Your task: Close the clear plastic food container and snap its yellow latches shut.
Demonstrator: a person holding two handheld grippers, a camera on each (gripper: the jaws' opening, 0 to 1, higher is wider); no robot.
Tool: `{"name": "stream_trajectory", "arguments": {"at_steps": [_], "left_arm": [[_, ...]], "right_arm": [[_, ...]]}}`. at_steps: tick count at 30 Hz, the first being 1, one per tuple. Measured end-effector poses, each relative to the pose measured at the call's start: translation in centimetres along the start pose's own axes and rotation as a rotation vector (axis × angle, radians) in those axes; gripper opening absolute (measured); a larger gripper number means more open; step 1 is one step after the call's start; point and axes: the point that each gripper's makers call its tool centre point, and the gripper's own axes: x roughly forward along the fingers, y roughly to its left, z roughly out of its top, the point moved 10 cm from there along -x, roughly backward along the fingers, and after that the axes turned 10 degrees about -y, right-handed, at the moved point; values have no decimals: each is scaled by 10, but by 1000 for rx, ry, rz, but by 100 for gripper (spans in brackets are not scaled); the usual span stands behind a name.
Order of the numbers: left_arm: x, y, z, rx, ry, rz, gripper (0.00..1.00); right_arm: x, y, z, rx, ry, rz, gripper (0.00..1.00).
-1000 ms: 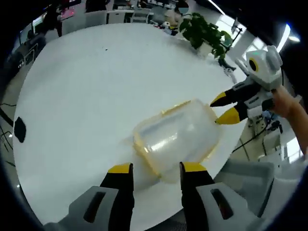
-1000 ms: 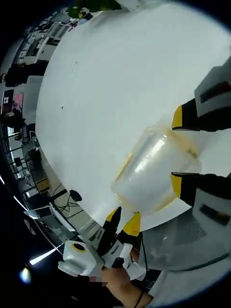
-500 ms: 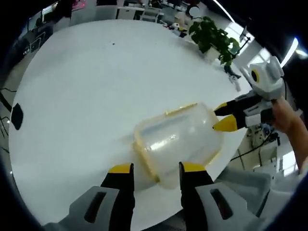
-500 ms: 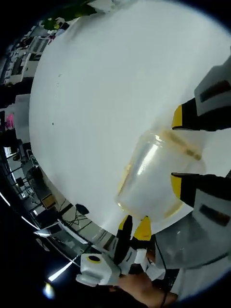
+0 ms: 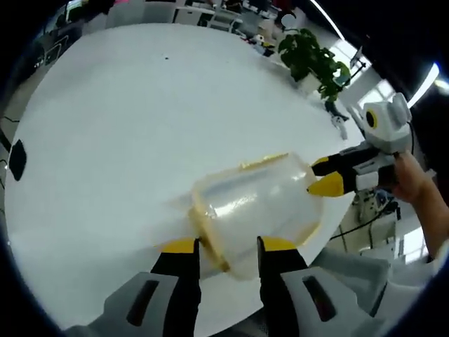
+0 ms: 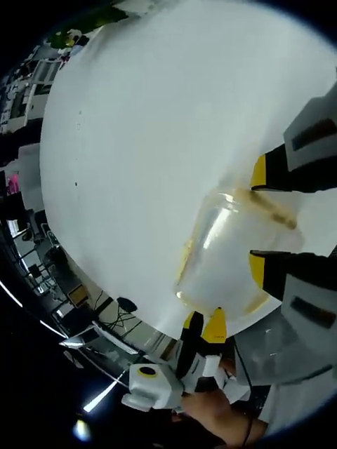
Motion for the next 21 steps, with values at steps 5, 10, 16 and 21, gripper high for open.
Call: {"name": "stream_trajectory", "arguments": {"at_steps": [5, 10, 16, 21], "left_arm": [[1, -1, 1, 18, 11, -9, 28], [2, -3, 1, 47, 14, -5, 26], [0, 3, -5, 10, 80, 87, 21], [17, -2, -1, 14, 19, 16, 22]], "right_arm": [[1, 0, -1, 12, -2, 8, 29], [2, 1, -1, -1, -5, 10, 27], [0, -1, -12, 34, 4, 10, 23], [0, -4, -8, 53, -4, 13, 23]]}}
